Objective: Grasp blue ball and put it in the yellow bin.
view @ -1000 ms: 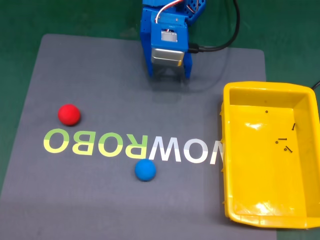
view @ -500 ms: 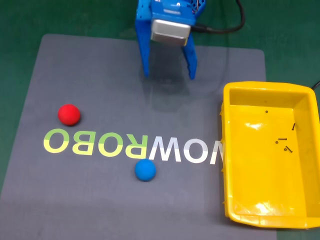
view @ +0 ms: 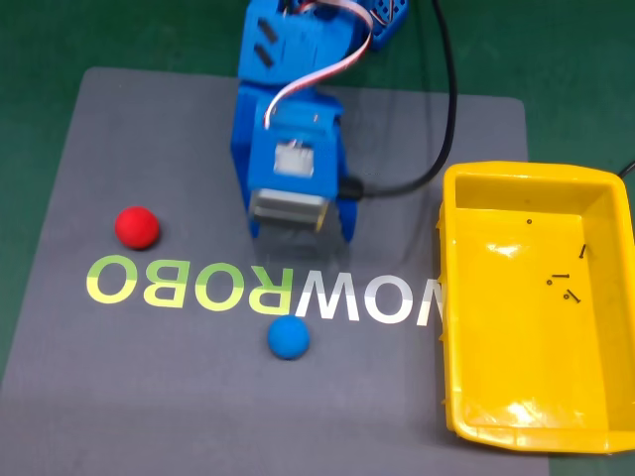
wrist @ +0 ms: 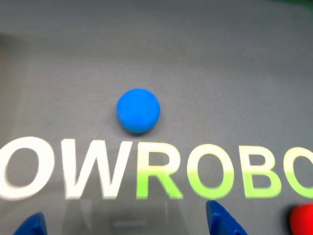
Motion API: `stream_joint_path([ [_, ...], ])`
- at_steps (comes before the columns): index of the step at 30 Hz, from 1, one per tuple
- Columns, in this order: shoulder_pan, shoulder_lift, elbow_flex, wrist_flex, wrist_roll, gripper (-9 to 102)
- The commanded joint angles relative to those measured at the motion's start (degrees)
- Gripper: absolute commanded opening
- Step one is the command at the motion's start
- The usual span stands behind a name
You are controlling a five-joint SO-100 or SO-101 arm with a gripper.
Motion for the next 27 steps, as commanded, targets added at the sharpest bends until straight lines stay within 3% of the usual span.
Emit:
stream_joint_path([
  [1, 1.3, -7.6, -9.8, -1.7, -0.7, 37],
  [27, -0.1, -39.5, -37.2, -2.1, 0.6, 35],
])
